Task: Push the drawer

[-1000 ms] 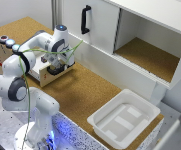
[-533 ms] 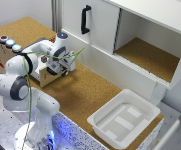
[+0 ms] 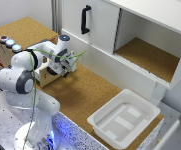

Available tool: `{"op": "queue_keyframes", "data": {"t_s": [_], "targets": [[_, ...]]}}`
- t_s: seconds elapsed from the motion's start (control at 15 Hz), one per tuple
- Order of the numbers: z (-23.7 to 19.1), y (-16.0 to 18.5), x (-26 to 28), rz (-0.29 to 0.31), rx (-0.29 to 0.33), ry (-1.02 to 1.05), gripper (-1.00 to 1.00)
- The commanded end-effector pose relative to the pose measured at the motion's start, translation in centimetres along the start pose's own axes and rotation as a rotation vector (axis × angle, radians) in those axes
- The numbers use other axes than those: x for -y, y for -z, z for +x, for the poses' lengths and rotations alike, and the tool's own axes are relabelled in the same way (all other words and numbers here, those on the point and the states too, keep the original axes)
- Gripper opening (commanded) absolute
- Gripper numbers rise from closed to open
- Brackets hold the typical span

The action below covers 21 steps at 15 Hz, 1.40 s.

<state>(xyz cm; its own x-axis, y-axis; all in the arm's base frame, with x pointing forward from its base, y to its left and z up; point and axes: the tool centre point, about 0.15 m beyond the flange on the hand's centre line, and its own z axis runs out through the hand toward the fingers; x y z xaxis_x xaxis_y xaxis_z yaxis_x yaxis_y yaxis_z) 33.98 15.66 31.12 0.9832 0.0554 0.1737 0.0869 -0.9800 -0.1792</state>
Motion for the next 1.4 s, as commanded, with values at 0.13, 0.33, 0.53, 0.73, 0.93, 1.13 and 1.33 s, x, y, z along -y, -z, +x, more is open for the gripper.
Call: {"op": "queue_keyframes", "data": {"t_s": [0.13, 0.33, 0.53, 0.73, 0.93, 1.13, 1.33], "targets": [[2.3, -0.9, 7.0, 0.040, 0.047, 0.078, -1.00], [2.6, -1.4, 9.9, 0.050, 0.050, 0.104, -1.00], [3.0, -1.9, 12.8, 0.060, 0.059, 0.140, -1.00], [3.5, -2.6, 15.8, 0.068, 0.067, 0.181, -1.00], [4.1, -3.3, 18.9, 0.080, 0.070, 0.217, -1.00], [4.3, -3.4, 21.5, 0.104, 0.065, 0.235, -1.00], [4.1, -2.0, 22.6, 0.101, 0.032, 0.204, 1.00]]}}
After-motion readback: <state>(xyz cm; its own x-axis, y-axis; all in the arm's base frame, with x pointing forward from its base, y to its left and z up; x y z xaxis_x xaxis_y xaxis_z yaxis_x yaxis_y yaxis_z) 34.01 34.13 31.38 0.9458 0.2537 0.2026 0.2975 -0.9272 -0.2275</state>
